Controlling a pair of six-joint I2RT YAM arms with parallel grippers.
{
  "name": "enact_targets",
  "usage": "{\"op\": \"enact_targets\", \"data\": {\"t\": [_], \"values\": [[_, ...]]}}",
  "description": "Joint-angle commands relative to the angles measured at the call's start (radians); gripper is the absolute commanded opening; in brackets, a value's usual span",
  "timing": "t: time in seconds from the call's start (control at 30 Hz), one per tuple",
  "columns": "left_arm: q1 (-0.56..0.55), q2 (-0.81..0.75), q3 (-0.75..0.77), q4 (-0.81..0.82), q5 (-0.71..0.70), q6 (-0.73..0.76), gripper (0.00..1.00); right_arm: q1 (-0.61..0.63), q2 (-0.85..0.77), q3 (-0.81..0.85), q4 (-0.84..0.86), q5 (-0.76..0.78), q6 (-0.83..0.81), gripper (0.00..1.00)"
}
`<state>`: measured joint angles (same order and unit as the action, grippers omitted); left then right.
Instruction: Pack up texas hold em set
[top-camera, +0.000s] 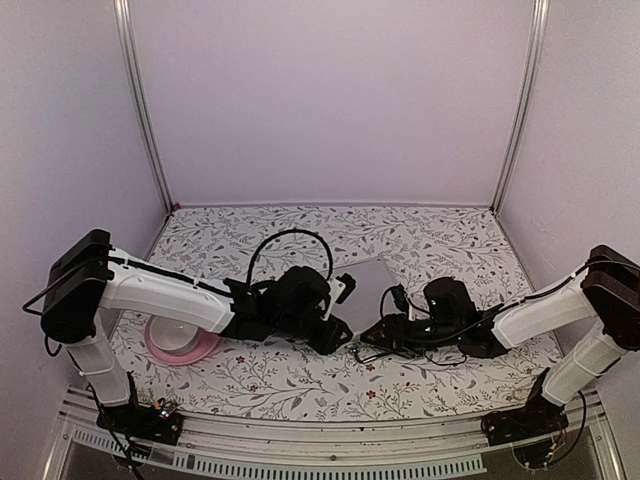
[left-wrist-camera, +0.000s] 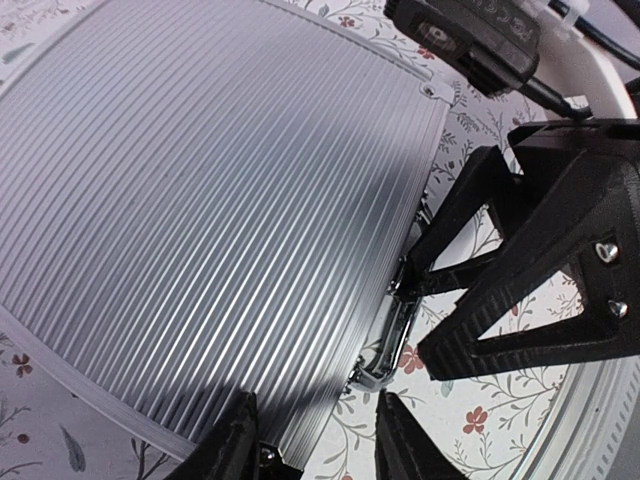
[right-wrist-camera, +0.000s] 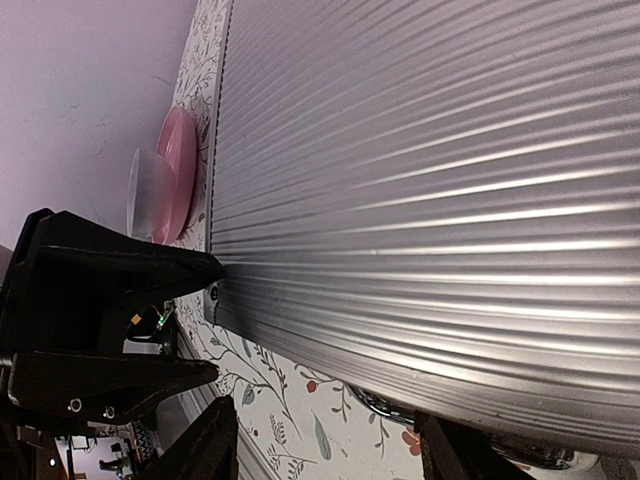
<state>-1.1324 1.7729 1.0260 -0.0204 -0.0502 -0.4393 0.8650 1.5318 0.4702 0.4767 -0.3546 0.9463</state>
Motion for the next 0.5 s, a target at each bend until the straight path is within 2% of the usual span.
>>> {"op": "enact_targets", "data": {"t": [0.0,0.47], "values": [[-0.026,0.046,-0.024,-0.098,0.029,-0.014,0.4,0.005,-0.024,-0.003,0.041,-0.005,0.006,0.61],[-0.025,0.051,-0.022,-0.097,0.031,-0.015,0.4,0.004,-0.022,0.003,0.052,0.005,0.009,0.61]]}}
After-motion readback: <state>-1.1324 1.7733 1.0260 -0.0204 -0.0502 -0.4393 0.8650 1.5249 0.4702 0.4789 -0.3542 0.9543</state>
